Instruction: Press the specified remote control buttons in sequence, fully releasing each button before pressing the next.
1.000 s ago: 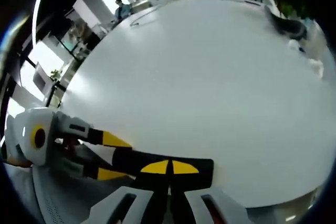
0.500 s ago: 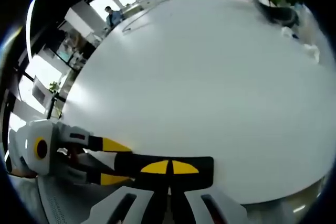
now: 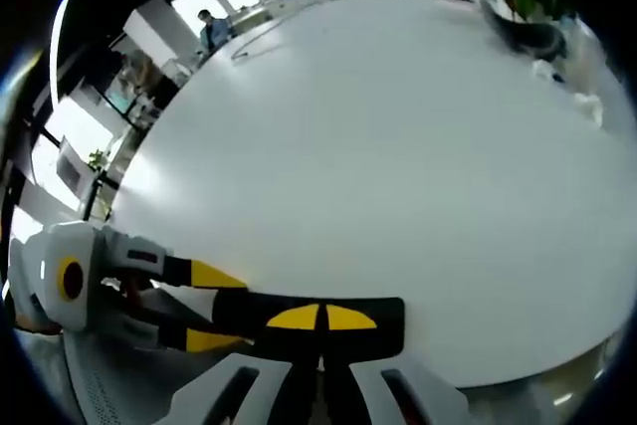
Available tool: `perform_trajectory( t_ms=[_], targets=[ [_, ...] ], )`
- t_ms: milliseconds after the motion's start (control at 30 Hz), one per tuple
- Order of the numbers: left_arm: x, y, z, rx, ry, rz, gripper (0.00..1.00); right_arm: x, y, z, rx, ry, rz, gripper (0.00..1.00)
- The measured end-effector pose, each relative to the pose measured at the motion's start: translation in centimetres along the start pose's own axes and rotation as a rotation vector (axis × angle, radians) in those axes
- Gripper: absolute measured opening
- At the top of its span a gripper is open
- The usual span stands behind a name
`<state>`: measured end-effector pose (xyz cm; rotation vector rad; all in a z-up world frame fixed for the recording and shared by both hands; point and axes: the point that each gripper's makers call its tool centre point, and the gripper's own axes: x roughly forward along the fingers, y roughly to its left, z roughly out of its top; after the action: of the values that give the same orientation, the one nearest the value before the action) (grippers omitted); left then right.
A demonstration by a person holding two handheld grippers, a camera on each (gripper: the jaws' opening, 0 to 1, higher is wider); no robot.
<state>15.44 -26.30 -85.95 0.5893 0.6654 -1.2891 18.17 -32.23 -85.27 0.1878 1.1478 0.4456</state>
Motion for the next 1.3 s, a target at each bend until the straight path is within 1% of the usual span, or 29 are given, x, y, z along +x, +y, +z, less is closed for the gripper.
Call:
perform_trajectory(
  t_ms=[333, 400, 500, 600, 700, 800, 900, 967, 1000, 1100, 1300],
  targets=[
    [0.04, 0.09, 0.01, -0.004, 0.006, 0.001, 0.24, 0.04, 0.0, 0.1, -0.004, 0.0, 0.004, 0.0],
    [0.05, 0.1, 0.0, -0.002, 0.005, 0.004, 0.24, 0.02, -0.08, 0.14, 0.038, 0.0, 0.024, 0.0],
    [0.03, 0.13, 0.0, -0.007, -0.004, 0.004, 0.24, -0.12, -0.11, 0.24, 0.146, -0.001, 0.073, 0.0],
    [0.06, 0.12, 0.03, -0.002, -0.001, 0.004, 0.24, -0.17, -0.07, 0.17, 0.126, 0.013, 0.073, 0.0],
    [0.07, 0.13, 0.03, -0.003, -0.003, 0.003, 0.24, -0.21, 0.19, 0.08, 0.125, 0.018, 0.083, 0.0],
    [0.1, 0.13, 0.04, 0.0, -0.003, 0.003, 0.24, -0.2, 0.29, 0.25, 0.122, 0.009, 0.09, 0.0],
    [0.12, 0.14, 0.07, 0.005, -0.003, 0.003, 0.24, -0.12, 0.29, 0.53, 0.099, -0.009, 0.091, 0.0],
    [0.13, 0.13, 0.09, 0.005, -0.003, 0.003, 0.24, 0.2, 0.31, 0.16, 0.09, 0.01, 0.087, 0.0],
    [0.13, 0.12, 0.09, 0.004, -0.003, 0.002, 0.24, 0.18, 0.28, 0.15, 0.09, 0.007, 0.085, 0.0],
    [0.15, 0.09, 0.08, 0.002, -0.003, 0.002, 0.24, -0.02, 0.11, 0.14, 0.14, 0.003, 0.092, 0.0],
    [0.18, 0.06, 0.09, 0.002, -0.004, -0.002, 0.24, -0.24, -0.3, -0.05, 0.184, 0.021, 0.08, 0.0]
  ],
)
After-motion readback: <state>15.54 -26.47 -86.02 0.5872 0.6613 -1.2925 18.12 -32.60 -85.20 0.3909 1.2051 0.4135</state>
